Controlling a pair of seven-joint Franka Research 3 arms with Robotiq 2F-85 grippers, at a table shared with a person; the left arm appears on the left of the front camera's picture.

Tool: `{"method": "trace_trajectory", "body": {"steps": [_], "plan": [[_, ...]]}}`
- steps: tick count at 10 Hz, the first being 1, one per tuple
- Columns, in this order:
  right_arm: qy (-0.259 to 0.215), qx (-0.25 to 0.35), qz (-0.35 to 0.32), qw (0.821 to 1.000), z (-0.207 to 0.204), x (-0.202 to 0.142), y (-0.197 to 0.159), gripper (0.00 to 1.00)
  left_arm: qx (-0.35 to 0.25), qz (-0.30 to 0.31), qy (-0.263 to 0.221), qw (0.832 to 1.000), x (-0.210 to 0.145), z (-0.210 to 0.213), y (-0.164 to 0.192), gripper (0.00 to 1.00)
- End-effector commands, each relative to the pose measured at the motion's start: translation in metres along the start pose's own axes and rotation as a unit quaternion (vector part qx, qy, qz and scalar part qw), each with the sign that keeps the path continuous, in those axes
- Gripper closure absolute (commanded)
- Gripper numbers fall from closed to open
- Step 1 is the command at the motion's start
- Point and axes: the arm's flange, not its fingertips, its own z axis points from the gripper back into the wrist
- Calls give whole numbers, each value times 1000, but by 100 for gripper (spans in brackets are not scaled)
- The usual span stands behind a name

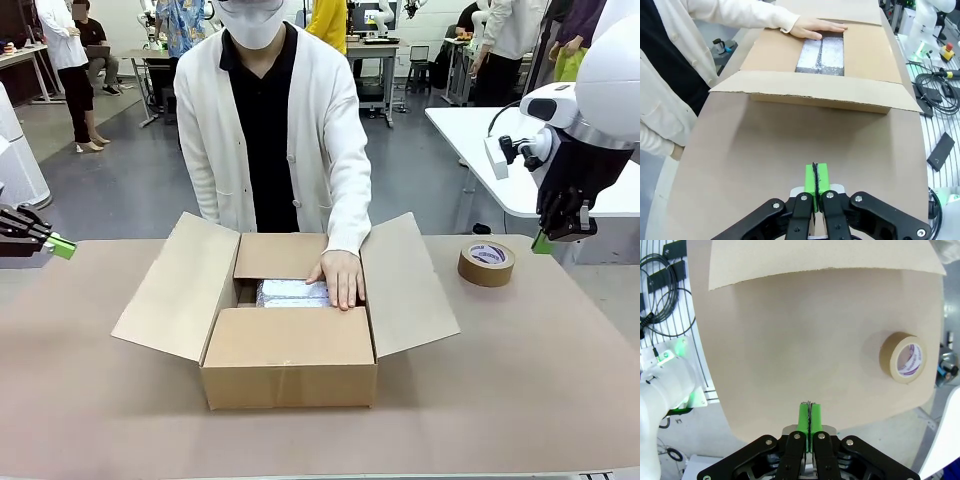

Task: Wrap the clocks to prevent damage.
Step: Push the right (or left) flap of the Package Box to close it.

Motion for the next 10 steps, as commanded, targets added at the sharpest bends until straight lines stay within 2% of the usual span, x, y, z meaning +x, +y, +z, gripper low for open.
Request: {"method": "trace_trajectory", "body": {"steps": [1, 3, 5, 6, 10], "plan": [[4, 4, 2, 1000, 0, 0, -2, 96, 4, -8, -9, 1000, 2, 3, 2, 95], [4, 4, 2, 1000, 0, 0, -2, 96, 1, -3, 2, 1000, 3, 1, 1, 95], [4, 4, 2, 1000, 0, 0, -2, 96, -32, -24, -90, 995, -42, -41, 5, 95], [4, 4, 2, 1000, 0, 0, -2, 96, -45, -35, -118, 991, -52, -60, 4, 95], [4, 4, 2, 1000, 0, 0, -2, 96, -91, -81, -133, 984, -66, -122, 4, 95]]}}
